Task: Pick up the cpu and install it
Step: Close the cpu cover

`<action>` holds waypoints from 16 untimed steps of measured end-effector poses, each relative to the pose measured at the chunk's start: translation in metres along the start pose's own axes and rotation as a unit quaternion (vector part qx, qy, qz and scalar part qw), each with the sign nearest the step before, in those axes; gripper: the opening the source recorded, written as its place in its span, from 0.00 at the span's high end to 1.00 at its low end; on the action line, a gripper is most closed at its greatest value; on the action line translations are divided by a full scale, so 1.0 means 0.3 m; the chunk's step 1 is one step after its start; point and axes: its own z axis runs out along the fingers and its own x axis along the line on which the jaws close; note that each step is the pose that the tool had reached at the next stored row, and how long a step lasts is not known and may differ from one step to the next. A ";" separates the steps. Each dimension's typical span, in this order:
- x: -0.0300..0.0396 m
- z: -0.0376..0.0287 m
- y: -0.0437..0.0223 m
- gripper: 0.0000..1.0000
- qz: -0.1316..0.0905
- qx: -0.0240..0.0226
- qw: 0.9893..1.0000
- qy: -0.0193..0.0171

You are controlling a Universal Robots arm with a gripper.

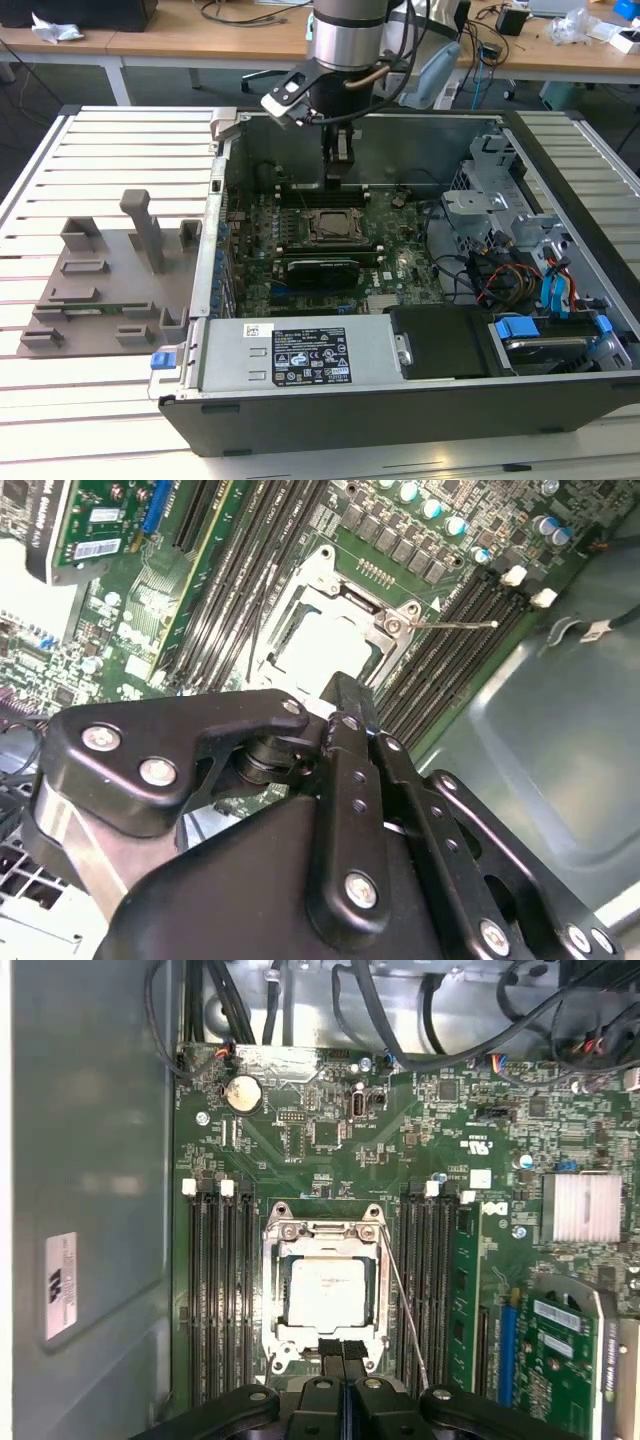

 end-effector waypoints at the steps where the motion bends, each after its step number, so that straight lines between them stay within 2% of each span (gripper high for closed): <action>1: -0.001 -0.008 0.000 0.89 0.000 0.000 1.000 0.000; 6: -0.002 -0.028 0.000 0.89 0.000 0.000 1.000 0.000; 16: -0.002 -0.029 0.000 0.89 0.000 0.000 1.000 0.000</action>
